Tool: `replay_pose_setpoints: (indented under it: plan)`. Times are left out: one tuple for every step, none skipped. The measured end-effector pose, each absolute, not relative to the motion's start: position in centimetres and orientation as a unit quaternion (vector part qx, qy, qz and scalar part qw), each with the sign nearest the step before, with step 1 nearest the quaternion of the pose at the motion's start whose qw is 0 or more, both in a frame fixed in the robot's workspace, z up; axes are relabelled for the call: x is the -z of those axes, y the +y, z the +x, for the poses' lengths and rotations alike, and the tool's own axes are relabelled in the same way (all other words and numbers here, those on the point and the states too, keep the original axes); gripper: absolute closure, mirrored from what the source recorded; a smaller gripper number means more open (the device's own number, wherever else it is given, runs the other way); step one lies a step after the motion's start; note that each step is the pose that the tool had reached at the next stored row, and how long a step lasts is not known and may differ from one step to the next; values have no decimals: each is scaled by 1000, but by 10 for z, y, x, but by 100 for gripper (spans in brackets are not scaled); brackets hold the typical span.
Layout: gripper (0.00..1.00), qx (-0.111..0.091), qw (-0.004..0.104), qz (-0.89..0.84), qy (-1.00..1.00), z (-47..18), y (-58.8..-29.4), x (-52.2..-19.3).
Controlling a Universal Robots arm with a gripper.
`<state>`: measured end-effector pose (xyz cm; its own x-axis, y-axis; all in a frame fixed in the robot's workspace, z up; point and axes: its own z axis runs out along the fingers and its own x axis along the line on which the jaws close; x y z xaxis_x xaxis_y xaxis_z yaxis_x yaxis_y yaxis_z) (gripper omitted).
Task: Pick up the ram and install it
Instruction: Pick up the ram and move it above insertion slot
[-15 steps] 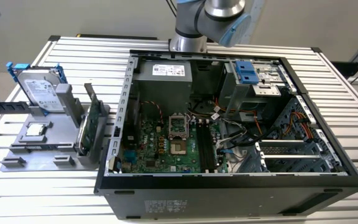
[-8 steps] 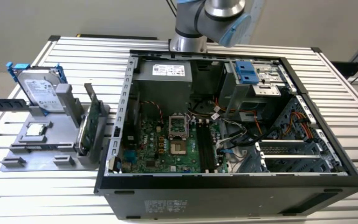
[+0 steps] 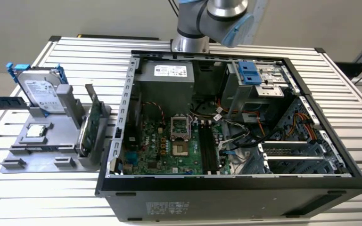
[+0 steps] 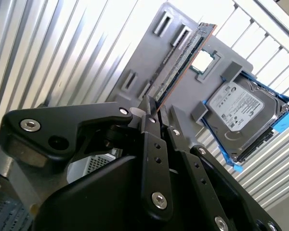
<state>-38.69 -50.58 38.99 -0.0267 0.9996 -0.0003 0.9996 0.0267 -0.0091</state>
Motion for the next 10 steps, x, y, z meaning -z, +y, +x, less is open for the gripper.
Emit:
replay_pose_setpoints:
  plan:
    - [100,-3,3,-698,-716,-387,-506,-391]
    - [100,-3,3,-698,-716,-387,-506,-392]
    - [100,-3,3,-698,-716,-387,-506,-392]
    - [100,-3,3,-698,-716,-387,-506,-393]
    - [100,-3,3,-698,-716,-387,-506,-394]
    - [100,-3,3,-698,-716,-387,-506,-395]
    - [100,-3,3,-698,-716,-387,-506,-396]
    - [100,-3,3,-698,-716,-387,-506,-397]
    - [100,-3,3,-698,-716,-387,-506,-397]
    - [100,-3,3,-698,-716,-387,-506,-398]
